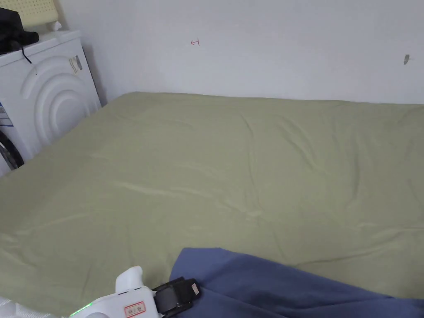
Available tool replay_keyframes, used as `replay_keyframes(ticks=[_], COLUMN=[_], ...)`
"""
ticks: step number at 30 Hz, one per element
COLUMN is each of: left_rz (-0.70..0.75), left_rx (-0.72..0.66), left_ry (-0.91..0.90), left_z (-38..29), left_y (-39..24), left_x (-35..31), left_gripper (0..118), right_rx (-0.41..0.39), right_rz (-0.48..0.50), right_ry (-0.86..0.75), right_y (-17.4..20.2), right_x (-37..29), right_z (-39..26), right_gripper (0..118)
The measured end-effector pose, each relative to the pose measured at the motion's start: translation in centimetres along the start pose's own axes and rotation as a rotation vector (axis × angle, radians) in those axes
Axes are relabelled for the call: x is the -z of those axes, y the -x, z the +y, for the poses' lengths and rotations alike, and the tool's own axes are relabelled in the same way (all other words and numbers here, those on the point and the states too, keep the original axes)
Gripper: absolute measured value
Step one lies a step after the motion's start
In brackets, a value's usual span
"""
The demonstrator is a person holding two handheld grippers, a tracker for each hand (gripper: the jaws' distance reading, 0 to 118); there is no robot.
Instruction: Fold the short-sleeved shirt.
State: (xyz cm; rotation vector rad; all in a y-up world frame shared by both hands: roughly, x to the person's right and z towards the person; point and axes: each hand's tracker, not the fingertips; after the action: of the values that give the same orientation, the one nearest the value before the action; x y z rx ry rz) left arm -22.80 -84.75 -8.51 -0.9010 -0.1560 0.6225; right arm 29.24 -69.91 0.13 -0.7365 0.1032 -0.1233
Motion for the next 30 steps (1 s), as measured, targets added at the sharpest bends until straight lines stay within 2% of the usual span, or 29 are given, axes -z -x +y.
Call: replay_keyframes(ticks=[2, 4, 6, 7, 8, 9, 10, 11, 12, 13, 15, 22, 27, 30], left_rz=[0.108, 0.207, 0.365, 0.401, 0.365, 0.322, 0.275, 0.214, 0.245, 0.212, 0.164, 0.105, -0.016, -0.047], left_rx=[0.089, 0.198, 0.355, 0.429, 0.469, 0.456, 0.431, 0.38, 0.36, 0.371, 0.46, 0.947, 1.253, 1.31], left_ry=[0.015, 0.017, 0.051, 0.044, 0.027, 0.019, 0.015, 0.019, -0.028, -0.059, -0.148, -0.239, -0.157, -0.028], left_z=[-0.4, -0.8, -1.4, -1.6, -1.5, -1.3, -1.3, -0.9, -0.7, -0.5, -0.5, -4.0, -9.7, -13.2], left_y=[-1.2, -3.2, -5.0, -5.6, -5.8, -6.0, -6.1, -6.5, -7.1, -7.5, -9.1, -19.1, -25.5, -27.4], left_x=[1.2, 1.7, 2.3, 2.4, 2.0, 1.6, 1.1, 0.9, 0.5, 0.1, -1.3, -2.8, 0.1, 3.1], left_gripper=[104, 98, 95, 84, 77, 57, 26, 17, 17, 17, 17, 17, 17, 17], right_rx=[-0.016, -0.03, -0.038, -0.04, -0.042, -0.042, -0.041, -0.041, -0.04, -0.041, -0.041, -0.011, 0.028, 0.048], right_rz=[-0.003, -0.01, -0.011, -0.01, -0.009, -0.005, 0.001, 0.004, 0.006, 0.008, 0.003, -0.023, -0.058, -0.083], right_ry=[-0.006, -0.006, 0.003, 0.007, 0.009, 0.012, 0.016, 0.018, 0.019, 0.017, 0.011, -0.059, -0.094, -0.105], right_y=[0.0, 0.4, 0.5, 0.7, 0.7, 0.6, 0.6, 0.7, 0.5, 0.3, 0.1, -2.1, -4.1, -5.1], right_x=[-0.1, -0.1, 0.0, 0.1, 0.2, 0.2, 0.1, 0.0, -0.1, -0.4, -1.1, -4.0, -5.6, -6.3], right_z=[0.1, 0.0, -0.1, -0.3, -0.4, -0.5, -0.6, -0.8, -0.8, -0.9, -0.9, -0.6, -0.9, -1.1], right_gripper=[0, 0, 0, 0, 0, 0, 0, 0, 0, 0, 0, 0, 0, 0])
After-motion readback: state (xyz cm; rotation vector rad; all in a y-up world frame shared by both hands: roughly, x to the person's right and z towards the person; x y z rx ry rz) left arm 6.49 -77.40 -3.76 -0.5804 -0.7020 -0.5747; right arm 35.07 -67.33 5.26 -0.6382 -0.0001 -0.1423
